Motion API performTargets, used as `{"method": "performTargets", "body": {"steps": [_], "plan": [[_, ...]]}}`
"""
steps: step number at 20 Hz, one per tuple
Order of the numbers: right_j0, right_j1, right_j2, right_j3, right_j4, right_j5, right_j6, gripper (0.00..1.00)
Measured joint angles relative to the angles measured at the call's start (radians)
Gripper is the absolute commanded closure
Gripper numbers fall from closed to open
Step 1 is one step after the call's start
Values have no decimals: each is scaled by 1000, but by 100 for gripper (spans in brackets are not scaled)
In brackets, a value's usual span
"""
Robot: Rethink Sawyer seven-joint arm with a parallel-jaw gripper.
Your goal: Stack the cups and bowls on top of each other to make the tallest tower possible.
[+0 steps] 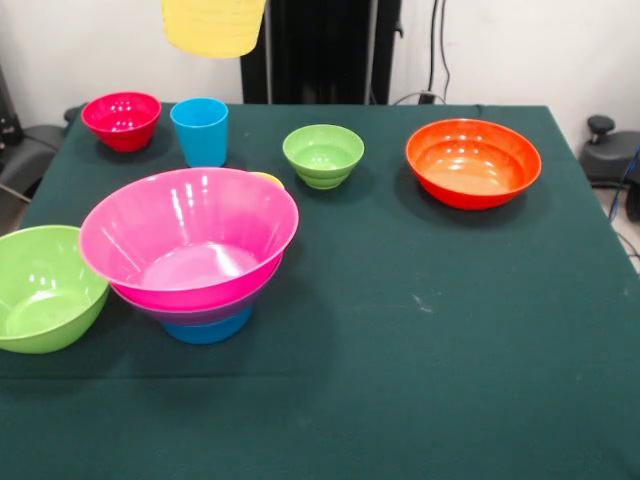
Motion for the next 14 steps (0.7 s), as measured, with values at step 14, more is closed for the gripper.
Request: {"method": "performTargets", "body": {"steps": [14], "plan": [[-38,-52,76,3,-12,-21,-12,100]]}}
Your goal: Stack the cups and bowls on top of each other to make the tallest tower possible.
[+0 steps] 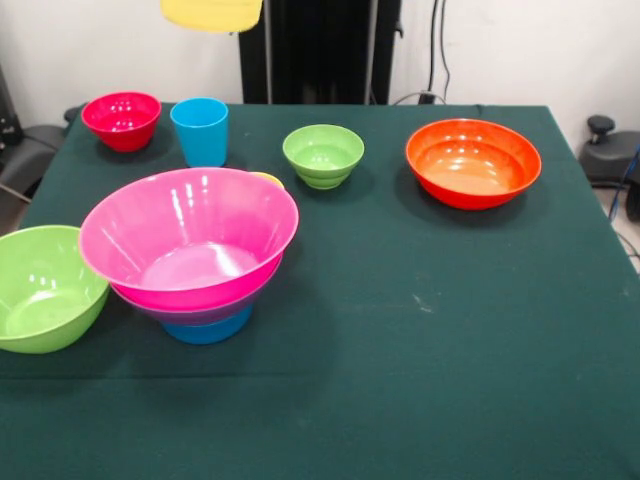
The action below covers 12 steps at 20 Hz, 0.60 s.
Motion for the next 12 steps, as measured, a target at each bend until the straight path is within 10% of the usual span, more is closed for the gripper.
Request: {"method": "performTargets", "body": {"steps": [12], "plan": [[-37,58,72,0,-24,-129,0,100]]}}
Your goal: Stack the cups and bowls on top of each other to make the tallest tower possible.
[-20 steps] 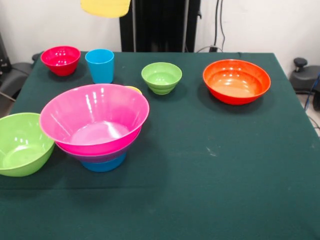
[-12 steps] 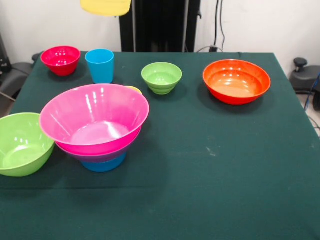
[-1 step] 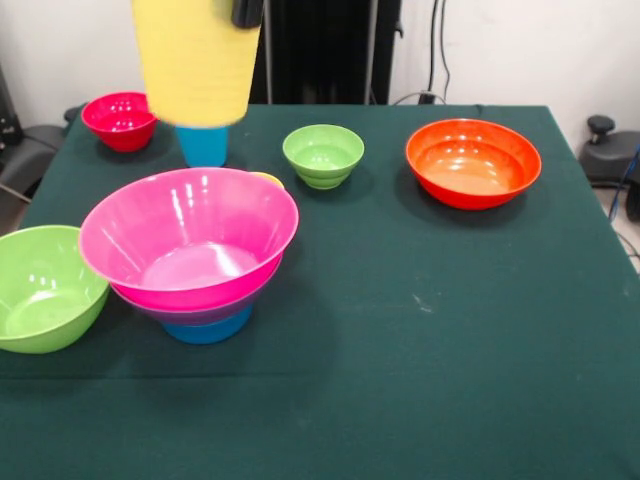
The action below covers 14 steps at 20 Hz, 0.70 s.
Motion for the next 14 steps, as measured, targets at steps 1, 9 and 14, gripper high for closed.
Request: {"method": "performTargets", "body": {"steps": [1,9,14], "plan": [[-3,6,5,0,-5,-5,0,100],[-31,52,50,2,-12,-8,0,100],[-43,85,69,2,-19,-8,0,100]]}}
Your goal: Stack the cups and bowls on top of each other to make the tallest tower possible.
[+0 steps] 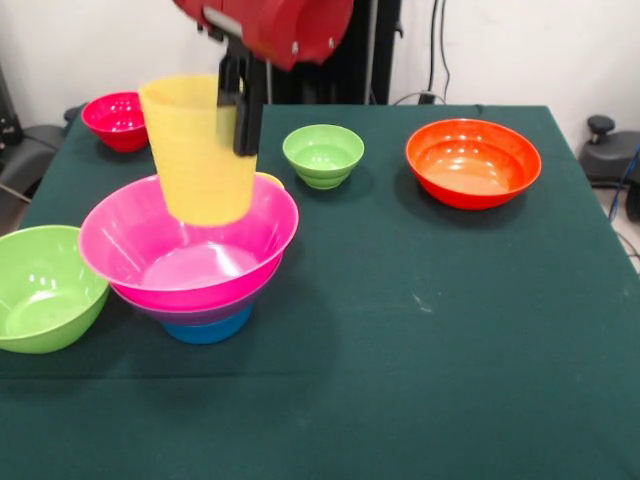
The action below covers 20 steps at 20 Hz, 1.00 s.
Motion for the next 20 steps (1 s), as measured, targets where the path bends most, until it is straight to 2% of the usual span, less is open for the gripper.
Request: {"method": "performTargets", "body": {"steps": [6,20], "plan": [[-4,44,9,3,-38,0,0,100],[-13,81,15,12,-92,0,0,100]]}}
